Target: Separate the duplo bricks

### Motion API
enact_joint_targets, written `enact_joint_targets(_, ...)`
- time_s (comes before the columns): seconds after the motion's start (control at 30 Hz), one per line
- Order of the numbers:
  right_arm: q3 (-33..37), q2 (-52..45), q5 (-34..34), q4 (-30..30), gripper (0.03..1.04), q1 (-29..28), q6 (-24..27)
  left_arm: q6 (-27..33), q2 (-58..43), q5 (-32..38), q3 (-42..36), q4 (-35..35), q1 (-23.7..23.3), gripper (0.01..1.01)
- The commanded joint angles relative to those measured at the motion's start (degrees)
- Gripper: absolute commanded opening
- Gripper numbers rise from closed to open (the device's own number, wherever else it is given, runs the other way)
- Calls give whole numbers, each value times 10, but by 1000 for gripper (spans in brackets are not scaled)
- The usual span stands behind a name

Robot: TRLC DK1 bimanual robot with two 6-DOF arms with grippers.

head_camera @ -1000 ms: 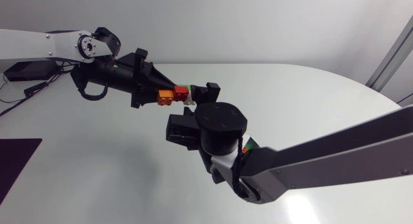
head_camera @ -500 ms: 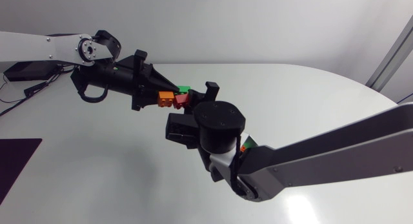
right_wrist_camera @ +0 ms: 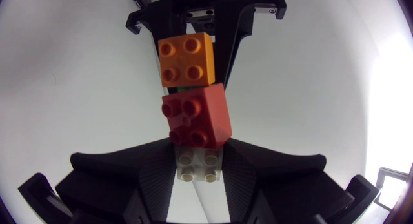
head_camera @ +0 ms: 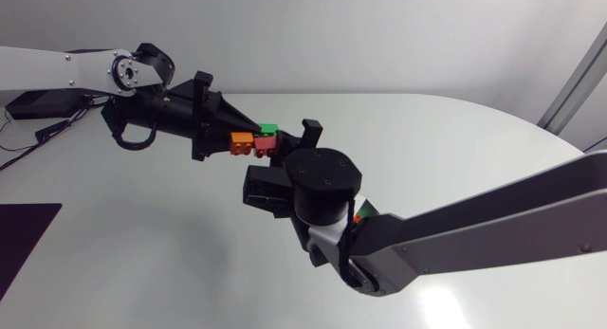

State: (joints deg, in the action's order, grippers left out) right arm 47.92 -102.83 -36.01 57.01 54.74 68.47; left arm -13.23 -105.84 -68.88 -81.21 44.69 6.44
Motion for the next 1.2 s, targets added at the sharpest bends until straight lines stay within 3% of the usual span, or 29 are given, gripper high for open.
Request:
enact_joint_targets(0.0,4,7,0,9,252,-3,14,-18,-8,-16,-11,-8,-14,259)
enact_joint_targets(0.57,-25,36,6,9,252,-1,13,-26,-2,-17,-8,-7,-10,257)
enact_joint_targets(0.93,-79,77,21,-4,257,-7,-4,-12,-23,-16,-22,-10,-39,256)
enact_joint_targets(1.03,-77,96,26,-82,259,-9,-61,-11,-24,-16,-24,-10,-34,256)
enact_joint_targets(1.17,-28,122,75,-291,259,-27,-194,-8,-24,-15,-23,-13,-27,256)
